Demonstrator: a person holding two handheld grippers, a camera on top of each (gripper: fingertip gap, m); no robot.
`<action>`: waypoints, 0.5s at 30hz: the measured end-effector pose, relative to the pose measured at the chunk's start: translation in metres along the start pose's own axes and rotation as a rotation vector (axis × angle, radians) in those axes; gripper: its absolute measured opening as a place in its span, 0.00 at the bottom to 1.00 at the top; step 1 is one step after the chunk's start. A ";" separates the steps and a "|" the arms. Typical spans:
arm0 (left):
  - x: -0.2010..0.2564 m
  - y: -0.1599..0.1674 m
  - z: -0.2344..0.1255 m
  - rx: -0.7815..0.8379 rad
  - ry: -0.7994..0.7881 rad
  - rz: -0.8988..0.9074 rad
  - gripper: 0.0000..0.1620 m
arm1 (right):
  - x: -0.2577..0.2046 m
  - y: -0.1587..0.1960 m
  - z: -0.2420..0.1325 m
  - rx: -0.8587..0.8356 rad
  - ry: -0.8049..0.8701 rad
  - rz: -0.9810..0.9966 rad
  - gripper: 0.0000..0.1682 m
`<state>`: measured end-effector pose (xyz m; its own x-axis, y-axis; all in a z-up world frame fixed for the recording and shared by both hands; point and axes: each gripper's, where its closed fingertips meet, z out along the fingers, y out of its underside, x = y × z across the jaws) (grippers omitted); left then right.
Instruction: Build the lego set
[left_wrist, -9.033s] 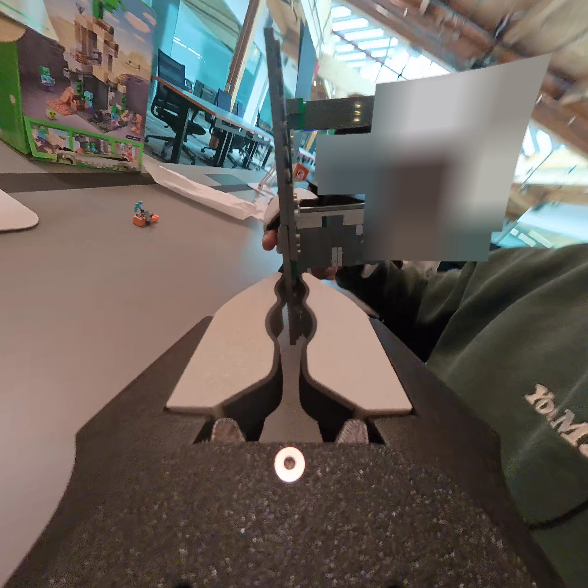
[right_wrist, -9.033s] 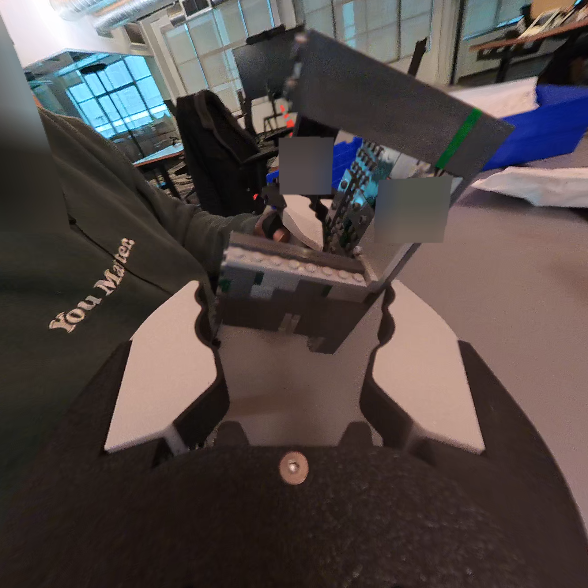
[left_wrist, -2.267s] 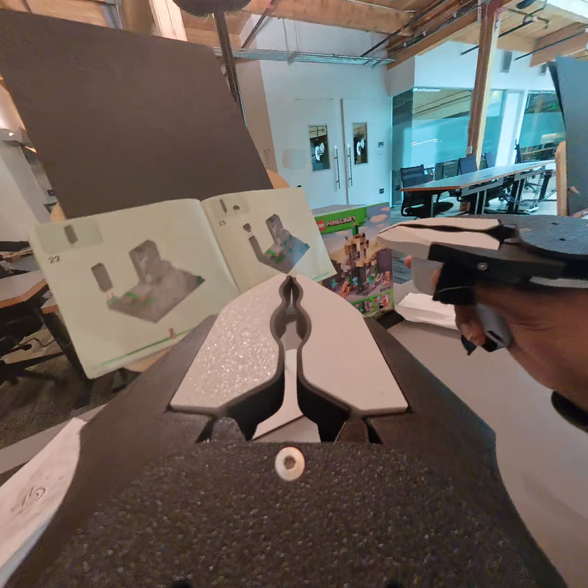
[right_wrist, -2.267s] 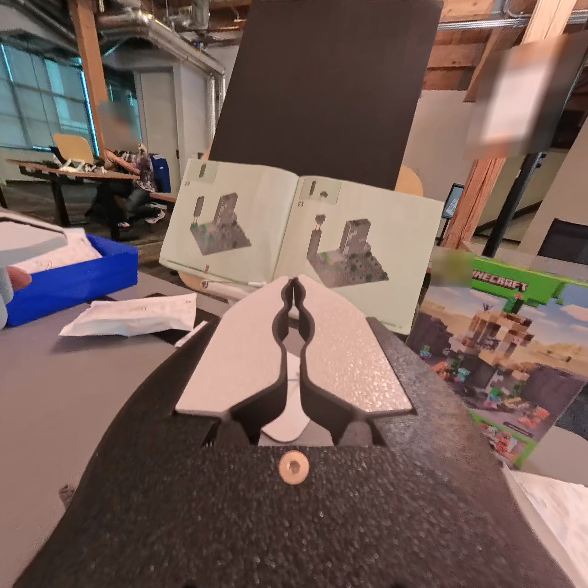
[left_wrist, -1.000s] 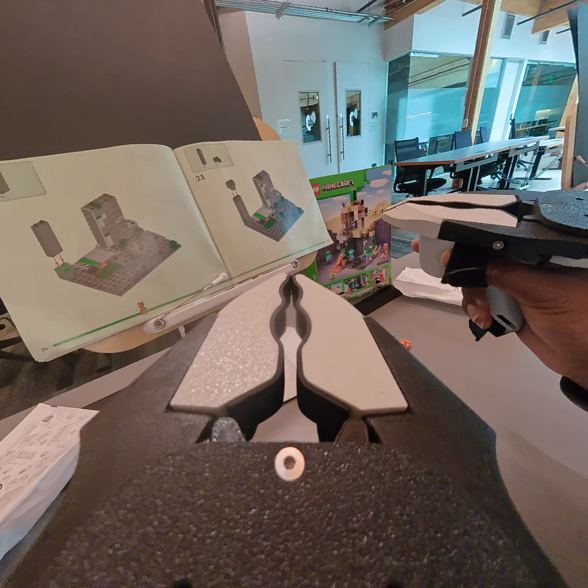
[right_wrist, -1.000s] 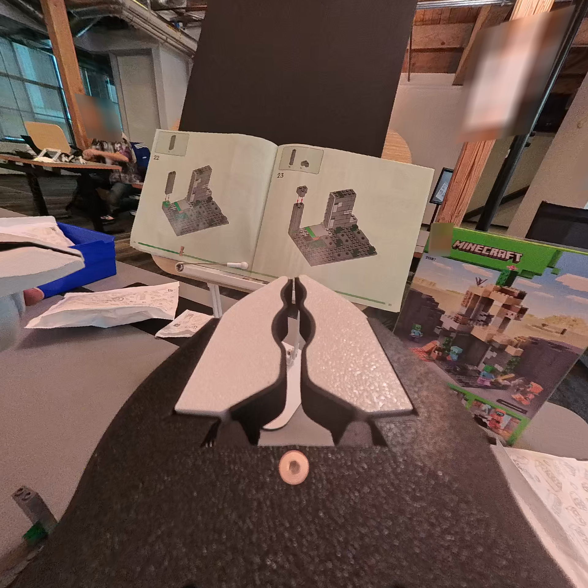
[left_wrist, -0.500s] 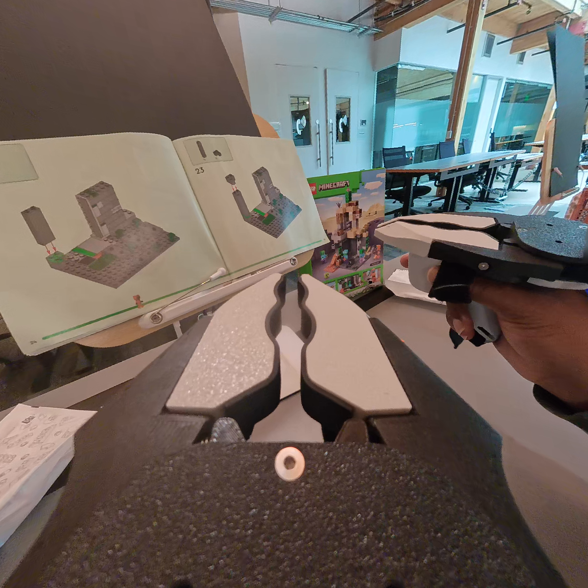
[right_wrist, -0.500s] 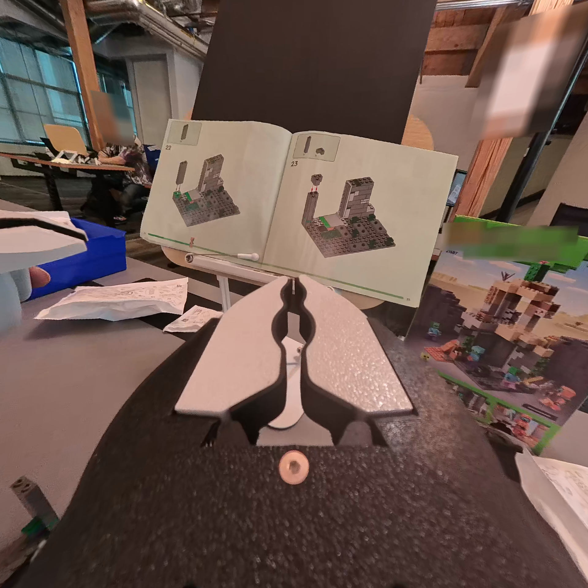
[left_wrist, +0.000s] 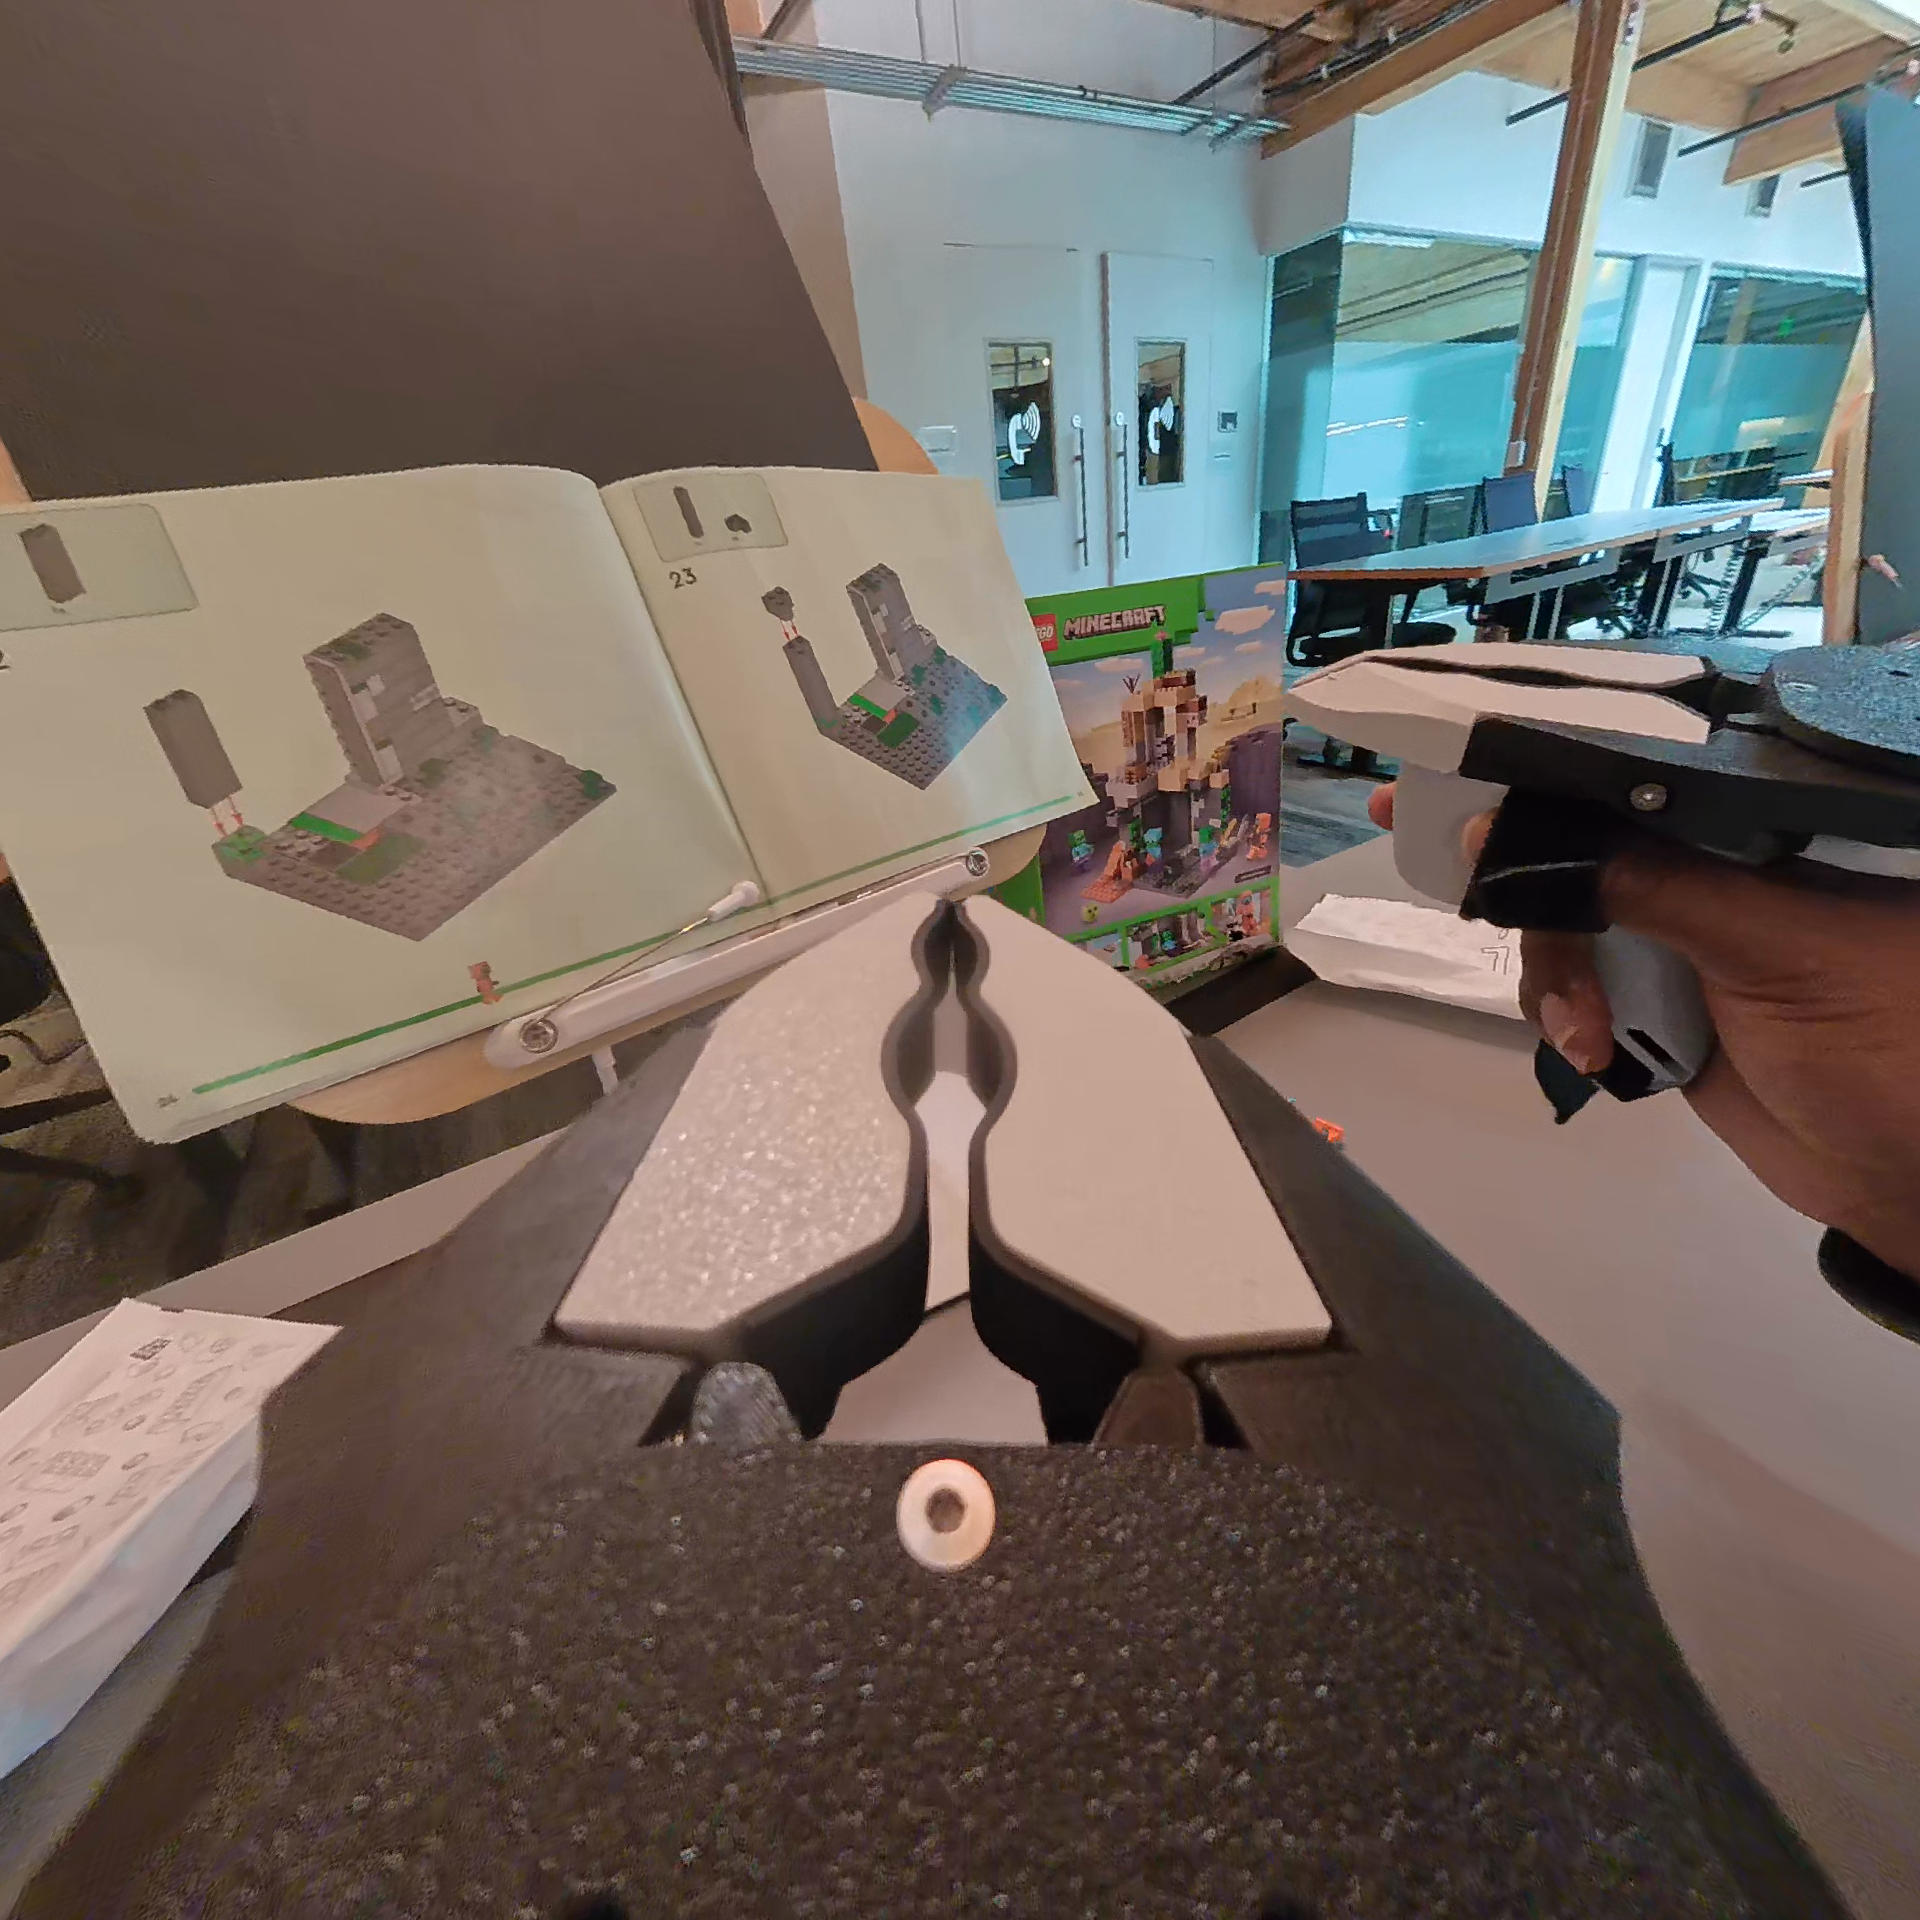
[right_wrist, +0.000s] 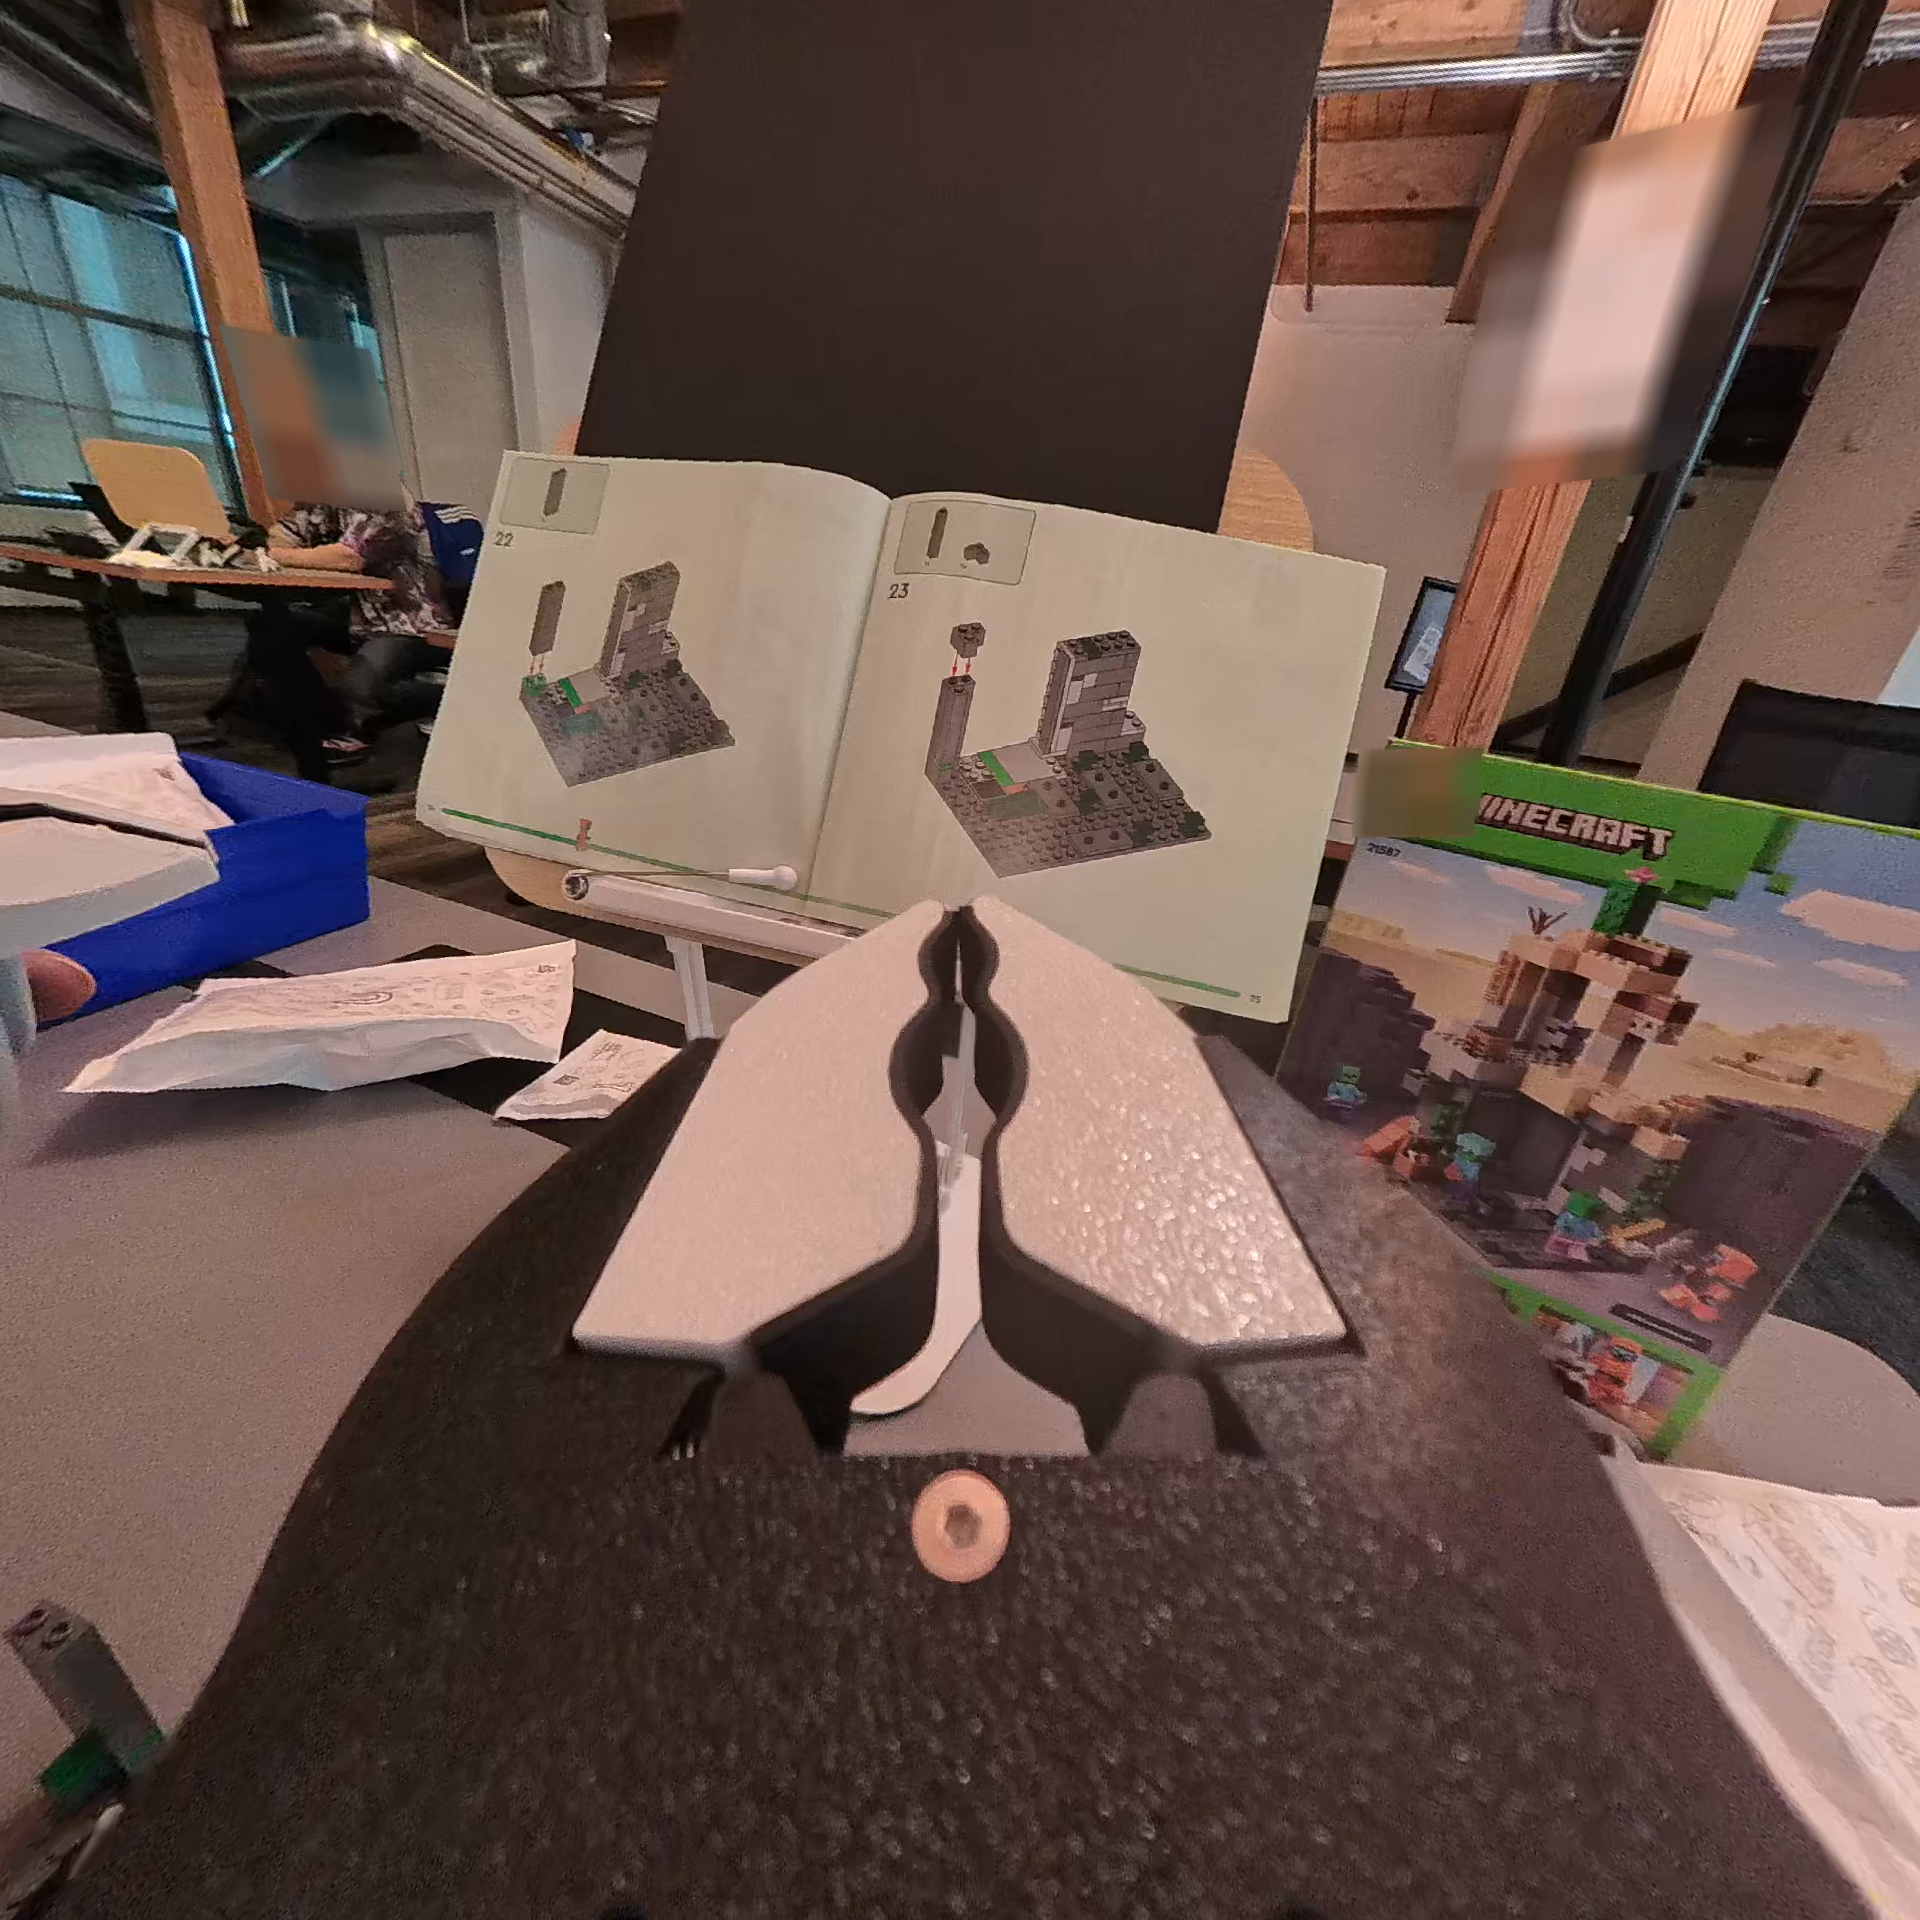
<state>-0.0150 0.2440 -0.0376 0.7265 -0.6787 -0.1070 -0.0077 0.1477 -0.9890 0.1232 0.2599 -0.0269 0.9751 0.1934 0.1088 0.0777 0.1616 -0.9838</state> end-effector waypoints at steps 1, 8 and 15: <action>-0.001 0.000 0.000 0.000 -0.004 -0.001 0.00 | -0.001 0.001 0.000 -0.003 -0.007 0.004 0.00; -0.002 0.003 0.001 -0.008 -0.005 0.010 0.00 | -0.009 0.005 0.002 -0.019 -0.028 -0.011 0.00; 0.007 0.008 0.003 -0.031 0.032 0.043 0.00 | -0.010 0.011 0.005 -0.035 -0.027 -0.014 0.00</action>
<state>-0.0079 0.2430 -0.0458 0.7028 -0.6949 -0.1523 -0.0600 0.1553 -0.9860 0.1136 0.2645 -0.0384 0.9678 0.2177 0.1263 0.0993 0.1307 -0.9864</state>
